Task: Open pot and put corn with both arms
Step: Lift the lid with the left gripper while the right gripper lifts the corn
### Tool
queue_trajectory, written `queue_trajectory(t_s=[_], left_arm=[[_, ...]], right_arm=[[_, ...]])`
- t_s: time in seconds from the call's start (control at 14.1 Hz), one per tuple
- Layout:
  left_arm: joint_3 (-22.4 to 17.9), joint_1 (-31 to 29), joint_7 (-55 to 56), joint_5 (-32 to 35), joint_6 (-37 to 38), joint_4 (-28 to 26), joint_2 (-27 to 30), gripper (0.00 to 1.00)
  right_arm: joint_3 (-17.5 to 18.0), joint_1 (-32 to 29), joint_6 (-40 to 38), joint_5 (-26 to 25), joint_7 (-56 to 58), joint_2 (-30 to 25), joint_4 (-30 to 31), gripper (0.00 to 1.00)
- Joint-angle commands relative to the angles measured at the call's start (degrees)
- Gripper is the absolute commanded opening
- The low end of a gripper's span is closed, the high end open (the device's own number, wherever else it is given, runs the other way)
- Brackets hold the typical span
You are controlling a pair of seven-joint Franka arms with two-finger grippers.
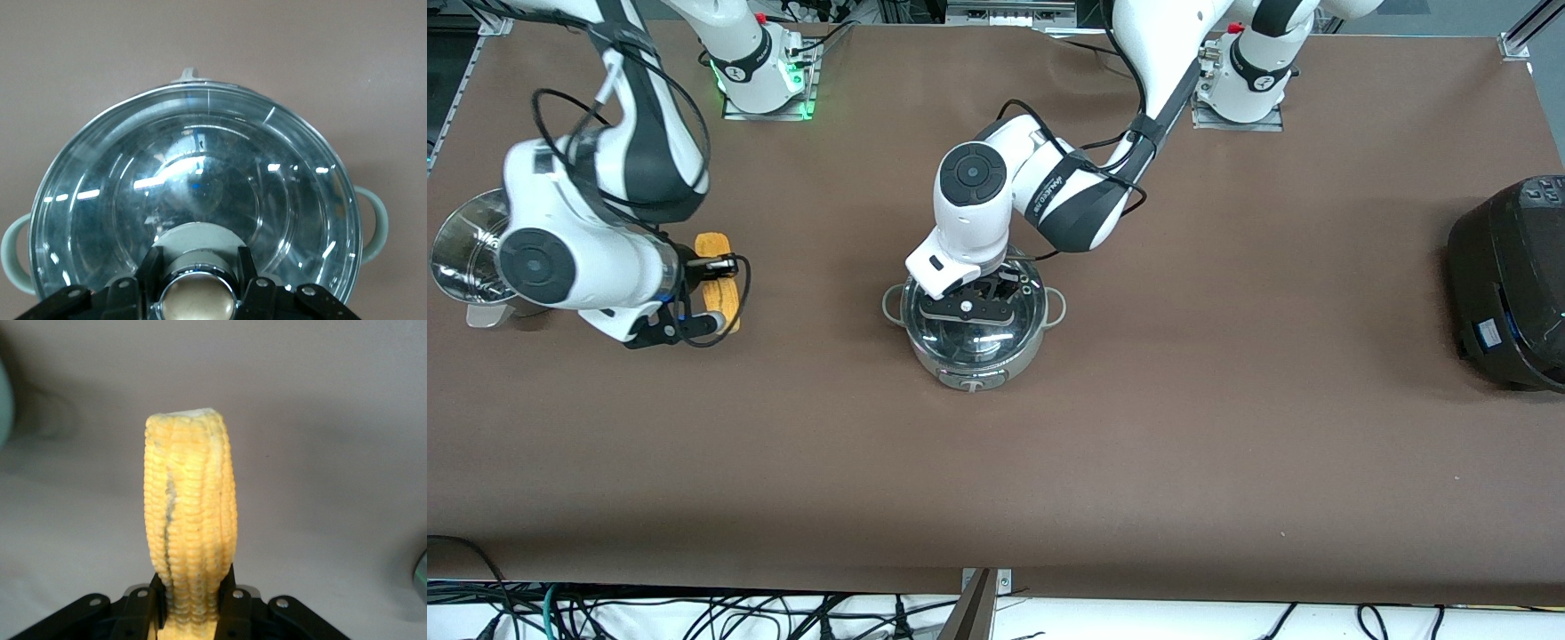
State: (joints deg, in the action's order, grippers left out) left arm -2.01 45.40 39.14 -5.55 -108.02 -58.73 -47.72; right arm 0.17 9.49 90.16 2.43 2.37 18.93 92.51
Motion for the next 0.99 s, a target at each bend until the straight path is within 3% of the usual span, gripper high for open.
queue_trajectory(t_s=[0.0,0.36,0.57,0.92], left_arm=[[-0.27,-0.22,-0.03,-2.7,5.98,1.16,3.41,0.24],[-0.53,-3.2,-1.95,-5.61,9.93,1.08,7.72,0.25],[-0.62,-8.2,-13.44,-4.82,11.86,0.37,9.75,0.26],[-2.29,-16.56,-31.55,-2.81,18.45,-0.68,11.51,0.26]], right_arm=[[0.18,-0.61,-7.43,2.13,-0.26,0.67,-8.12,0.1],[-0.61,-2.63,-8.33,15.38,-6.84,0.76,-9.1,0.1],[-0.17,-0.8,-3.0,19.87,-11.93,2.25,-9.02,0.1],[-0.17,10.09,11.16,19.81,-23.09,6.11,-8.75,0.11]])
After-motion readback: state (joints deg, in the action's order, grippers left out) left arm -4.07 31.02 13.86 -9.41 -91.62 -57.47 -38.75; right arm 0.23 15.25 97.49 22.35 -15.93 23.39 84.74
